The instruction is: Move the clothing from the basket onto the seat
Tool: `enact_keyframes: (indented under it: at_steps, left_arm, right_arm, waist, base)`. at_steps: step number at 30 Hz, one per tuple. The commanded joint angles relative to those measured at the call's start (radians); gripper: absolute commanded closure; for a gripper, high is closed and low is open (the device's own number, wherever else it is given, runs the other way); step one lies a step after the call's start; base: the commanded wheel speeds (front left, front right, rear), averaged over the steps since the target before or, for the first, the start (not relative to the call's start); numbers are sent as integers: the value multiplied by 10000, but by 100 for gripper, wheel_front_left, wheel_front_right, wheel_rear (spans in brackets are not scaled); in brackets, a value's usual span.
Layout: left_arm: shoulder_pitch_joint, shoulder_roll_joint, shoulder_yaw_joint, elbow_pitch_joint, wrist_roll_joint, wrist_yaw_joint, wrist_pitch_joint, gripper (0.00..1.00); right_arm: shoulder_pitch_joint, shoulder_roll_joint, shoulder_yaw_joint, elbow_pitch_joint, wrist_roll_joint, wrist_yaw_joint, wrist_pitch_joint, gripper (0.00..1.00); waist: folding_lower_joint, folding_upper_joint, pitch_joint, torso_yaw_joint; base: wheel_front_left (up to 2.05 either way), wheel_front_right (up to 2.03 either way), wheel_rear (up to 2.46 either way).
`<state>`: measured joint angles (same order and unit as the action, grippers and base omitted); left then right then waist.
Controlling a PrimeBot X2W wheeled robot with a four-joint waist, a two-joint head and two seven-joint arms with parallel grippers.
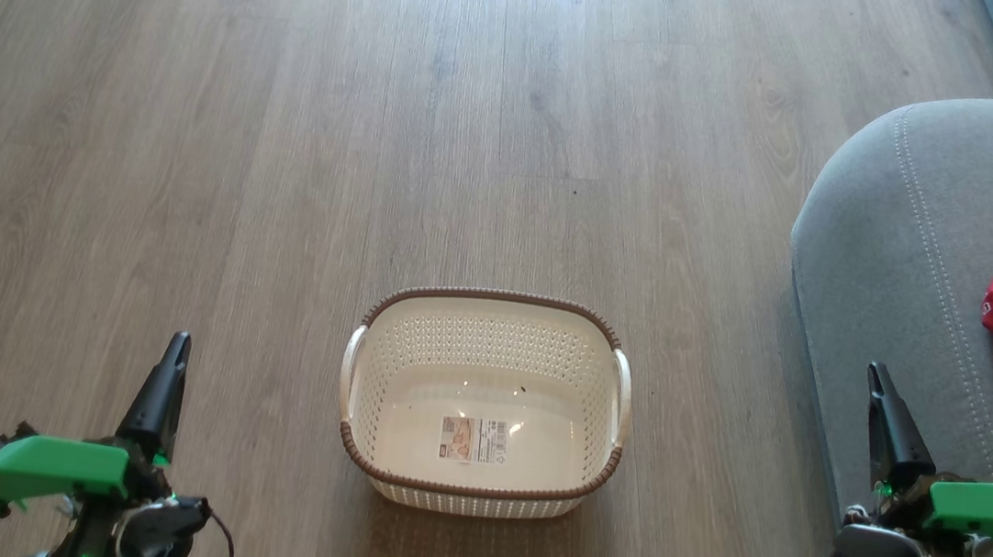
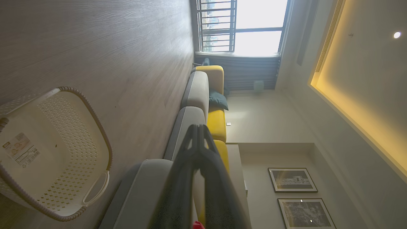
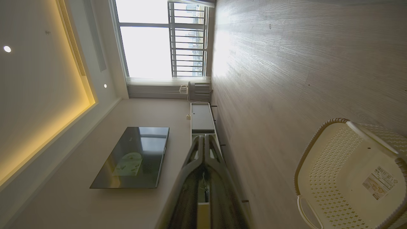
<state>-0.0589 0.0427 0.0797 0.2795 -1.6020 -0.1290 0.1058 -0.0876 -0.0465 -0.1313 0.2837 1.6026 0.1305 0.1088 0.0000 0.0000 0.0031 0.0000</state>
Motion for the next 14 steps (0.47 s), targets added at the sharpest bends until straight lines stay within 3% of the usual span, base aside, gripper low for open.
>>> enact_keyframes:
  at_steps: [1, 14]
  left_arm:
    - [-491, 75, 339, -345, -69, -17, 73, 100]
    - [-490, 75, 339, -345, -69, -17, 73, 100]
  right_arm:
    - [-203, -37, 177, -389, 63, 2, 42, 100]
    - [-203, -37, 177, -389, 63, 2, 42, 100]
  waist:
    - [0, 0, 0, 0]
    - [0, 0, 0, 0]
  base:
    - [0, 0, 0]
    - [0, 0, 0]
